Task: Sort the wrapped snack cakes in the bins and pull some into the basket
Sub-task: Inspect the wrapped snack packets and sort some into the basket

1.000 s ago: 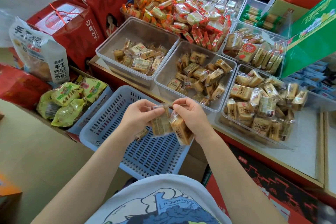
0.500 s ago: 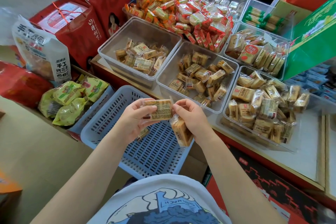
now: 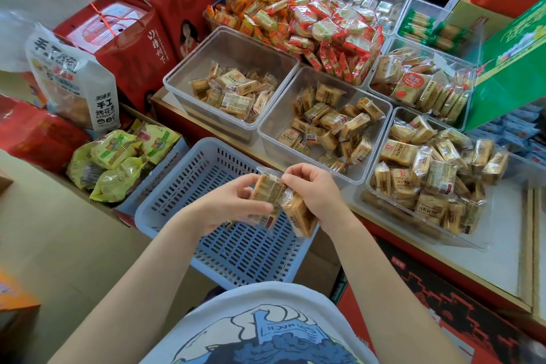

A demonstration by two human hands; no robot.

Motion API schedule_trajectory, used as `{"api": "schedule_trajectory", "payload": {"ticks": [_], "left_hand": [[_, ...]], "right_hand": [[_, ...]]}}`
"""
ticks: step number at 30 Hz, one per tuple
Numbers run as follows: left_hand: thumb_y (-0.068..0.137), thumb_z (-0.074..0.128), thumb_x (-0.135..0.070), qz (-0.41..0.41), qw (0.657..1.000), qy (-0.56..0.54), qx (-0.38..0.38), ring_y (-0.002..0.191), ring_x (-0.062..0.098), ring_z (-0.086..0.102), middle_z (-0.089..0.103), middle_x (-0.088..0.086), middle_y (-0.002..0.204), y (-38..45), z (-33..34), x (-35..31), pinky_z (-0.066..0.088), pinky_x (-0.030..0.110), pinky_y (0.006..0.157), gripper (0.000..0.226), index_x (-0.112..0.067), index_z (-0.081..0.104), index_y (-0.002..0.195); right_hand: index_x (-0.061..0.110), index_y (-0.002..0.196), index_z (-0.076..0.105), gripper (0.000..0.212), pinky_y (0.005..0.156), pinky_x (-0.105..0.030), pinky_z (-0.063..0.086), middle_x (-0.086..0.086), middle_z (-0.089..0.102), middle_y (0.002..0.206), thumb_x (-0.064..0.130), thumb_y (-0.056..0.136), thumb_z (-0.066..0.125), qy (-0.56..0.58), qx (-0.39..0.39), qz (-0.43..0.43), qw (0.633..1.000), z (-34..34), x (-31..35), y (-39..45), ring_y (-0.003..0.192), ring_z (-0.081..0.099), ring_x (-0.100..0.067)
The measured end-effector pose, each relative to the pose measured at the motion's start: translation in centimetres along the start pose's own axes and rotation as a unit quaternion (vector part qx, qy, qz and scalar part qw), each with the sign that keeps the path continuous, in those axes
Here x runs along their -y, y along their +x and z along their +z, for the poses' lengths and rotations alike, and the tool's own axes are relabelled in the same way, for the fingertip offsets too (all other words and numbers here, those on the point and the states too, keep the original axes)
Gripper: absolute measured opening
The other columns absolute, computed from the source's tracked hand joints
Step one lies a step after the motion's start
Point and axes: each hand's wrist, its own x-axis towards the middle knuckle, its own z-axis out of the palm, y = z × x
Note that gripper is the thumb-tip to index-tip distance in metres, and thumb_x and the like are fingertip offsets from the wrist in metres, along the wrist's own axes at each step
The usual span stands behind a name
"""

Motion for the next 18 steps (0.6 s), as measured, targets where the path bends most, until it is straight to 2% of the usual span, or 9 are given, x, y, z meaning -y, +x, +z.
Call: {"api": "schedule_trajectory", "payload": {"ticks": [3,6,8,12,13,15,17,18], "left_hand": [[0.086,0.070,-0.039,0.007,0.999,-0.031,-0.020,0.109,0.026,0.073,0.074,0.008,0.120,0.3,0.8,-0.1,0.057,0.048,0.097,0.050,-0.019,0.056,0.130],[0.094,0.067,-0.035,0.018,0.998,-0.035,-0.057,0.105,0.027,0.074,0.074,0.009,0.117,0.5,1.4,-0.2,0.058,0.053,0.095,0.038,-0.018,0.058,0.126],[0.095,0.064,-0.037,0.018,0.995,-0.044,-0.085,0.102,0.024,0.075,0.074,0.008,0.115,0.6,2.0,-0.3,0.060,0.052,0.092,0.036,-0.020,0.056,0.125],[0.071,0.088,-0.054,0.025,0.995,-0.035,-0.085,0.104,0.020,0.074,0.070,0.007,0.119,1.1,2.8,-0.2,0.063,0.039,0.085,0.075,-0.025,0.048,0.128],[0.068,0.091,-0.050,0.031,0.994,-0.024,-0.098,0.104,0.019,0.073,0.069,0.006,0.118,1.3,3.0,-0.1,0.063,0.037,0.082,0.073,-0.028,0.049,0.124],[0.073,0.091,-0.035,0.041,0.987,-0.011,-0.154,0.102,0.018,0.073,0.069,0.005,0.116,1.6,3.4,0.1,0.064,0.035,0.079,0.057,-0.030,0.052,0.115],[0.079,0.087,-0.026,0.055,0.974,-0.017,-0.220,0.100,0.019,0.072,0.070,0.005,0.113,1.9,3.4,0.3,0.064,0.032,0.072,0.047,-0.025,0.057,0.114],[0.081,0.086,-0.025,0.057,0.968,-0.032,-0.242,0.099,0.019,0.073,0.070,0.006,0.112,2.0,3.2,0.5,0.063,0.030,0.068,0.045,-0.021,0.058,0.117]], "right_hand": [[0.016,0.092,0.071,0.005,0.066,-0.029,0.059,-0.002,0.072,0.083,0.016,0.096,0.068,0.003,0.011,-0.009,1.000,0.5,0.3,0.0,0.074,0.070,-0.014],[0.016,0.096,0.069,0.010,0.076,-0.036,0.063,-0.009,0.074,0.093,0.025,0.098,0.065,0.004,-0.020,0.013,1.000,0.9,0.3,0.1,0.083,0.072,-0.023],[0.017,0.101,0.066,0.019,0.080,-0.038,0.061,-0.009,0.072,0.096,0.035,0.101,0.060,-0.008,-0.053,0.029,0.998,1.2,0.3,0.1,0.086,0.070,-0.023],[0.012,0.103,0.061,0.030,0.073,-0.034,0.056,-0.005,0.066,0.091,0.042,0.101,0.057,0.016,-0.121,0.045,0.991,2.1,0.3,0.9,0.082,0.063,-0.017],[0.012,0.104,0.060,0.031,0.072,-0.034,0.055,-0.004,0.066,0.092,0.042,0.101,0.057,0.022,-0.126,0.047,0.991,2.3,0.3,1.2,0.083,0.063,-0.018],[0.014,0.109,0.058,0.033,0.063,-0.025,0.054,-0.003,0.066,0.098,0.046,0.101,0.056,0.019,-0.113,0.048,0.992,2.5,0.4,1.2,0.085,0.065,-0.015],[0.016,0.116,0.054,0.038,0.059,-0.018,0.051,-0.003,0.066,0.105,0.050,0.101,0.055,0.029,-0.080,0.049,0.995,2.7,0.5,1.0,0.088,0.066,-0.012],[0.016,0.119,0.053,0.040,0.061,-0.019,0.053,-0.004,0.066,0.108,0.051,0.101,0.055,0.039,-0.058,0.053,0.996,2.7,0.5,0.9,0.091,0.066,-0.012]]}}
